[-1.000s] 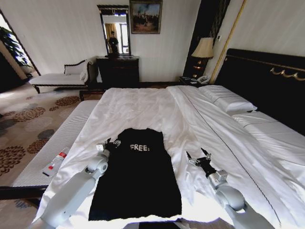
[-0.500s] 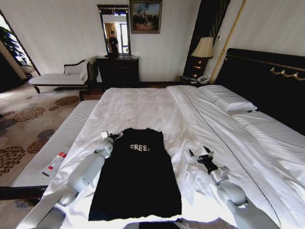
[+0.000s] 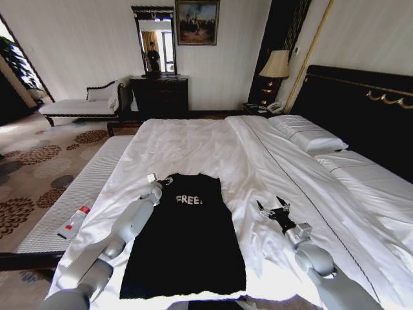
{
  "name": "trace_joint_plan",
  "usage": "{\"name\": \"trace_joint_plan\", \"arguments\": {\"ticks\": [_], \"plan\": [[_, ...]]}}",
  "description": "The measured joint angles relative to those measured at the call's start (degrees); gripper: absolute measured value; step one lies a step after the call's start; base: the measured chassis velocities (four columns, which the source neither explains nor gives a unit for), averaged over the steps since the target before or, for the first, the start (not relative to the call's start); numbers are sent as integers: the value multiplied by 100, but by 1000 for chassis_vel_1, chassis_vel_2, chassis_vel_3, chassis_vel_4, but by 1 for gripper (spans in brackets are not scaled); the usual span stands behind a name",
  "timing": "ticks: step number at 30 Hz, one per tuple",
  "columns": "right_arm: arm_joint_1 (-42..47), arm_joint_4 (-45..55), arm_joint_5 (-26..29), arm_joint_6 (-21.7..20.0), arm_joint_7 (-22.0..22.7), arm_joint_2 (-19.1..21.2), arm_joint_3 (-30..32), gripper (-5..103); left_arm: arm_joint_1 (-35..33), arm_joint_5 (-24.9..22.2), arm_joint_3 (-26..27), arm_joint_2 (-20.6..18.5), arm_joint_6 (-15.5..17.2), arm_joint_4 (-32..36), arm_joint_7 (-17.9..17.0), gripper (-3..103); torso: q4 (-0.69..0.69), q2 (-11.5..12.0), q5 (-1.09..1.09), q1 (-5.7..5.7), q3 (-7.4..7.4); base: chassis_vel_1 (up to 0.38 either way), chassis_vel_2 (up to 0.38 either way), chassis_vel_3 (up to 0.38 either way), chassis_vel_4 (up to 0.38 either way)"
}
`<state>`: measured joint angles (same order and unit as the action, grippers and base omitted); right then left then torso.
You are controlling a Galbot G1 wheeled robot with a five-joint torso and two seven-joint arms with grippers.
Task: Fold the clothes on the bed.
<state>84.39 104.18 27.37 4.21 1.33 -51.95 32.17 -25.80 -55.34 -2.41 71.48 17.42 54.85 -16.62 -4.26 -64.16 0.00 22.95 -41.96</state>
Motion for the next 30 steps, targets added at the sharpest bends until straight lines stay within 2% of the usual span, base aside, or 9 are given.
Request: {"name": "trace_joint_plan", "arguments": {"ticks": [1, 3, 7, 10, 13, 15, 18, 30], "plan": [[-16, 0, 8, -8, 5, 8, -1, 100, 0, 40, -7, 30, 2, -39, 4, 60, 1, 0, 0, 0, 0, 0, 0, 0, 0], [-27, 0, 14, -14, 10, 13, -3, 100, 0, 71, -10, 51, 2, -59, 9, 60, 1, -1, 0, 0, 0, 0, 0, 0, 0], [-44, 2, 26, -35, 32, 22, -15, 100, 47, 158, -8, 109, -6, -85, 17, 39, 0, 0, 1, 0, 0, 0, 0, 0, 0], [-34, 4, 24, -35, 32, 22, -15, 100, 80, 189, -8, 101, -20, -86, 17, 34, -1, 0, 0, 0, 0, 0, 0, 0, 0], [-14, 10, 12, -35, 33, 9, -15, 100, 126, 197, -24, 11, -30, -76, 17, 18, 0, 0, 0, 0, 0, 0, 0, 0, 0], [-11, 13, 9, -35, 33, 6, -15, 100, 132, 197, -34, -12, -32, -73, 17, 18, 1, 0, 0, 0, 0, 0, 0, 0, 0], [-5, 23, 8, -35, 34, 3, -10, 100, 139, 239, -73, -47, -50, -101, 37, 2, 1, -1, 1, 0, 0, 0, 0, 0, 0], [49, 49, 37, -12, 32, 49, 93, 100, 141, 295, -63, -29, -106, -122, 12, 1, -1, -1, 2, 0, 0, 0, 0, 0, 0]]}}
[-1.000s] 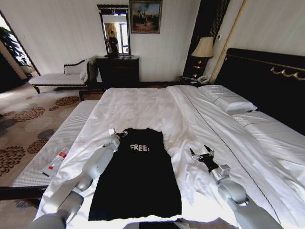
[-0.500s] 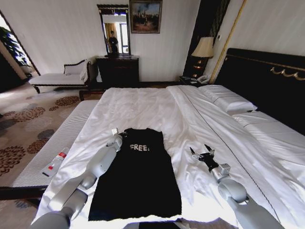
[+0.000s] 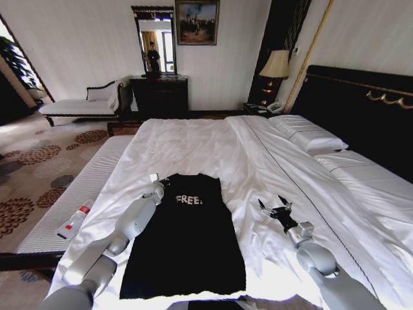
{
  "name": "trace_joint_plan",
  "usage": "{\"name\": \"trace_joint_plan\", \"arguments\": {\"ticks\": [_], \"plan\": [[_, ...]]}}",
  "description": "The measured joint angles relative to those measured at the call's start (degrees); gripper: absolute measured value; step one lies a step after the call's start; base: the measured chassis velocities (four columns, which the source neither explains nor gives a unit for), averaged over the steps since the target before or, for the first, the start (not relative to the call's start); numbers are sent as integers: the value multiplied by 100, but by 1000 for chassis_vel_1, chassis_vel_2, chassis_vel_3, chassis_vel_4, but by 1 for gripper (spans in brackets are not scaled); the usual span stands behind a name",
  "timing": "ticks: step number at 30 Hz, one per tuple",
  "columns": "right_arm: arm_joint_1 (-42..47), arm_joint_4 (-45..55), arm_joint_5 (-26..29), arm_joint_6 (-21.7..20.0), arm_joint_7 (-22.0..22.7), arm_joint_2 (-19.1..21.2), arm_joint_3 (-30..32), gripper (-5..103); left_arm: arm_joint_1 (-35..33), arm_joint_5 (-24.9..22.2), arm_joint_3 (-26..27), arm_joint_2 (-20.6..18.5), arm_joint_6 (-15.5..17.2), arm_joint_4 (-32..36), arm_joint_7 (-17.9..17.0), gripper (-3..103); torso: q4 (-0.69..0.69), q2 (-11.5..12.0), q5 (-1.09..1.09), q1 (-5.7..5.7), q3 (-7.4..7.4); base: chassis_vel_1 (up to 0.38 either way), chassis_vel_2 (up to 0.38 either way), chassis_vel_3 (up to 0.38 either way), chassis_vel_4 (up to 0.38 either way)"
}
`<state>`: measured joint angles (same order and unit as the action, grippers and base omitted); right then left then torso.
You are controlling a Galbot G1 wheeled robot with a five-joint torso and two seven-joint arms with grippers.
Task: Fold the clothes on the bed.
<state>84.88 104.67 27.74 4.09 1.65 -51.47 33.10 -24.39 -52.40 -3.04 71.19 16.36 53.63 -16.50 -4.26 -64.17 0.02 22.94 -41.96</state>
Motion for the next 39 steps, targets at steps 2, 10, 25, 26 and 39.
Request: {"name": "trace_joint_plan", "arguments": {"ticks": [2, 10, 25, 26, 39], "plan": [[-15, 0, 3, 5, -5, 1, -5, 100, 2, -108, 8, -94, -3, 156, -48, 1, 0, 0, 0, 0, 0, 0, 0, 0, 0], [-80, 1, 4, 7, -14, -2, -94, 100, -117, -525, -41, -329, 234, 514, -296, 12, 2, 0, -1, 0, 0, 0, 0, 0, 0], [-113, 13, 10, -31, -2, 7, -142, 100, -74, -754, 2, -237, 617, 373, -341, 72, 2, 0, -1, 0, 0, 0, 0, 0, 0], [-113, 15, 12, -35, 0, 15, -137, 100, -74, -775, 11, -204, 660, 358, -349, 72, 1, 0, -1, 0, 0, 0, 0, 0, 0], [-56, 54, 35, -63, 17, 51, -60, 100, -5, -662, 23, 32, 660, 215, -202, 85, 0, 0, -1, 0, 0, 0, 0, 0, 0]]}}
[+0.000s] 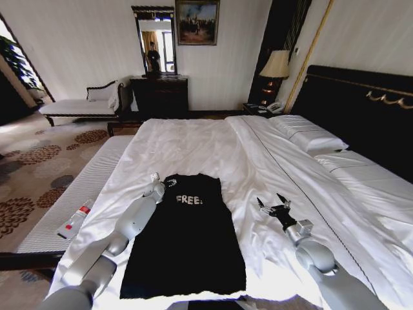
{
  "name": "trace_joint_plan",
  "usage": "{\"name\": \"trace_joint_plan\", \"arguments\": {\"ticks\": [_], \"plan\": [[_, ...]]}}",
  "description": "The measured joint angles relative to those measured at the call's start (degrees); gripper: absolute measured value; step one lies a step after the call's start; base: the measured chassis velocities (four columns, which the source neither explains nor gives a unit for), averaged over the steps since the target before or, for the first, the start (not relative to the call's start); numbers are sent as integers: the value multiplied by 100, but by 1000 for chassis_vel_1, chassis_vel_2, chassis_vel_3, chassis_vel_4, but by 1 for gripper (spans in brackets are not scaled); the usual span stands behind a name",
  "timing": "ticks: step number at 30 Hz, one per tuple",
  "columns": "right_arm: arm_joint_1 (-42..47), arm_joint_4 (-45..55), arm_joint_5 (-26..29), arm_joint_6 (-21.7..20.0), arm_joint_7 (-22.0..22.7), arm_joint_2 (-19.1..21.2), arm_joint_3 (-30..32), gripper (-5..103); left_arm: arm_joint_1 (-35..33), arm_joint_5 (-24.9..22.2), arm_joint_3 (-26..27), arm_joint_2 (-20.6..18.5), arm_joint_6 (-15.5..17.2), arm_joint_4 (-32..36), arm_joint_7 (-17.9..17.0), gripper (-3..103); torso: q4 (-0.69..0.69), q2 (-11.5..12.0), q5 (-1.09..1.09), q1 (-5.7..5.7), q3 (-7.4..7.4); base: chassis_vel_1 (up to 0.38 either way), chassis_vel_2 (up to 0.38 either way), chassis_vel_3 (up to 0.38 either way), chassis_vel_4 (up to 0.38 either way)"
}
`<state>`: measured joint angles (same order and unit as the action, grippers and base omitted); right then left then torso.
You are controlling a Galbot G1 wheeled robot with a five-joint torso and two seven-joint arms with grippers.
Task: Fold the clothes on the bed.
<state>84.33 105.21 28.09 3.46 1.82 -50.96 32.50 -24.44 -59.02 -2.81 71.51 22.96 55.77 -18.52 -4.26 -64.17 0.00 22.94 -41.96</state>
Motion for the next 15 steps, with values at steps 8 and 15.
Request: {"name": "trace_joint_plan", "arguments": {"ticks": [8, 15], "plan": [[19, 17, -8, 1, 1, -11, 15, 100, 58, 110, -3, 7, -75, -113, 70, 52, 1, 0, 0, 0, 0, 0, 0, 0, 0], [17, 37, 4, 1, 9, 4, 15, 100, 34, 187, 9, 24, -97, -157, 71, 31, 0, 0, 1, 0, 0, 0, 0, 0, 0]]}}
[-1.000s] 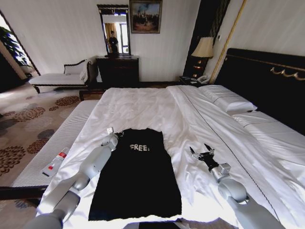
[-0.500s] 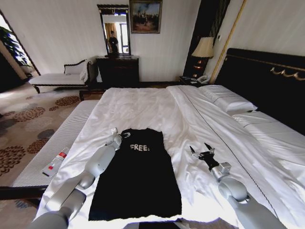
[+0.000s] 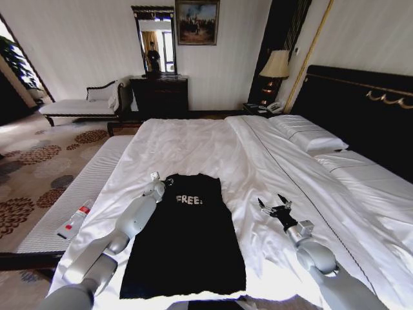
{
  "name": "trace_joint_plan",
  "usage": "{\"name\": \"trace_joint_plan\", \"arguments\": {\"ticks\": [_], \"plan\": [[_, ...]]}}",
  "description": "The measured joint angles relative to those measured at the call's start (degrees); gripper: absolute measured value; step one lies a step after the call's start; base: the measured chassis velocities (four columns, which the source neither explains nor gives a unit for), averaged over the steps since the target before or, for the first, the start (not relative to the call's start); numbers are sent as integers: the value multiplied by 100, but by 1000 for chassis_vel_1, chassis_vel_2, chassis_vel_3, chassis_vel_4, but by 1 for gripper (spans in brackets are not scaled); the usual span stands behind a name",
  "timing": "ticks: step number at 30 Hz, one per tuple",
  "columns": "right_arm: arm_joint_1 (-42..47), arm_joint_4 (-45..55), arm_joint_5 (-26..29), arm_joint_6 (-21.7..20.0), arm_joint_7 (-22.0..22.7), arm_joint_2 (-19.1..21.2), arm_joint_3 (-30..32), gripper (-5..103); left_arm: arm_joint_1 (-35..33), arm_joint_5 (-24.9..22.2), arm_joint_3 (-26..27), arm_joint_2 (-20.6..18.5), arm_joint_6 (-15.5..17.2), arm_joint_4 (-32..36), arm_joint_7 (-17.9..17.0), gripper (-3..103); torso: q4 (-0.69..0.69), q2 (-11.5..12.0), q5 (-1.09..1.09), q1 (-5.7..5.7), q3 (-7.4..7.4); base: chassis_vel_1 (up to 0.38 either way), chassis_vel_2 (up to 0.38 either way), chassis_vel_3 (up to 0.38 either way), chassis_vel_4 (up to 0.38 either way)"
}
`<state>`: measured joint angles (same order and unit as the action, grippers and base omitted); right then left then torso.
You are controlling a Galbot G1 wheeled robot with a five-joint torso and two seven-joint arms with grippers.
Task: Fold the clothes on the bed.
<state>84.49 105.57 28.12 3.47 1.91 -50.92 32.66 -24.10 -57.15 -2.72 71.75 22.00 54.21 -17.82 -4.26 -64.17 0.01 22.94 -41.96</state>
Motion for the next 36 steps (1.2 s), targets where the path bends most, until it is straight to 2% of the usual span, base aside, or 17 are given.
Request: {"name": "trace_joint_plan", "arguments": {"ticks": [3, 6, 7, 9, 10, 11, 12, 14, 16, 20, 21, 24, 26, 27, 34, 36], "plan": [[-66, 11, 153, -71, 53, 37, -58, 100, -27, 92, 17, -15, -72, 14, 10, 15, -2, 0, 0, 0, 0, 0, 0, 0, 0], [-171, 28, 367, -260, 160, 54, -140, 100, -34, 181, -15, -75, -155, 55, 51, 9, -2, 0, 0, 0, 0, 0, 0, 0, 0], [-400, 37, 836, -669, 367, 58, -293, 100, -32, 249, -93, -173, -248, 90, 89, 2, -3, 0, 0, 0, 0, 0, 0, 0, 0], [-762, -62, 1485, -1028, 508, 51, -483, 100, -15, 274, -157, -267, -304, 95, 106, 1, -1, 0, 0, 0, 0, 0, 0, 0, 0], [-762, -62, 1485, -1028, 508, 51, -483, 100, -15, 274, -157, -267, -304, 95, 106, 1, -1, 0, 0, 0, 0, 0, 0, 0, 0], [-1029, -172, 1848, -1186, 539, 46, -625, 100, -3, 273, -179, -307, -318, 97, 108, 1, 0, 0, 1, 0, 0, 0, 0, 0, 0], [-1091, -194, 1911, -1216, 541, 45, -655, 100, -1, 273, -183, -315, -321, 98, 108, 1, 0, 0, 1, 0, 0, 0, 0, 0, 0], [-2190, -755, 2814, -1576, 506, 18, -1289, 100, 24, 263, -278, -421, -382, 129, 114, 1, 1, 0, 2, 0, 0, 0, 0, 0, 0], [-2441, -937, 2980, -1633, 461, -4, -1462, 100, 27, 262, -305, -441, -407, 137, 113, 1, 2, 0, 1, 0, 0, 0, 0, 0, 0], [-3713, -2078, 3574, -1830, 121, -240, -2350, 100, 34, 226, -404, -483, -515, 176, 85, 1, 0, 1, 1, 1, -1, 0, 0, 0, 0], [-3713, -2078, 3574, -1830, 121, -240, -2350, 100, 34, 226, -404, -483, -515, 176, 85, 1, 0, 1, 1, 1, -1, 0, 0, 0, 0], [-4595, -2851, 3909, -1914, -174, -515, -2891, 100, 55, 152, -487, -491, -537, 203, 35, 1, 2, 1, 1, 1, -1, 0, 0, 0, 0], [-4745, -3049, 3932, -1914, -227, -597, -2978, 100, 58, 143, -517, -497, -540, 211, 23, 1, 2, 0, 3, 1, -1, 0, 0, 0, 0], [-4965, -3432, 3960, -1915, -346, -780, -3090, 100, 60, 120, -573, -511, -544, 240, -3, 1, 1, 1, 1, 2, -1, 0, 0, 0, 0], [-5329, -4687, 3783, -1848, -833, -1573, -3153, 100, 55, -49, -767, -582, -555, 399, -127, 1, -1, 1, 1, 1, -1, 0, 0, 0, 0], [-5357, -4808, 3698, -1825, -884, -1681, -3147, 100, 54, -72, -788, -601, -555, 422, -133, 1, -1, 1, 3, 1, 0, 0, 0, 0, 0]]}}
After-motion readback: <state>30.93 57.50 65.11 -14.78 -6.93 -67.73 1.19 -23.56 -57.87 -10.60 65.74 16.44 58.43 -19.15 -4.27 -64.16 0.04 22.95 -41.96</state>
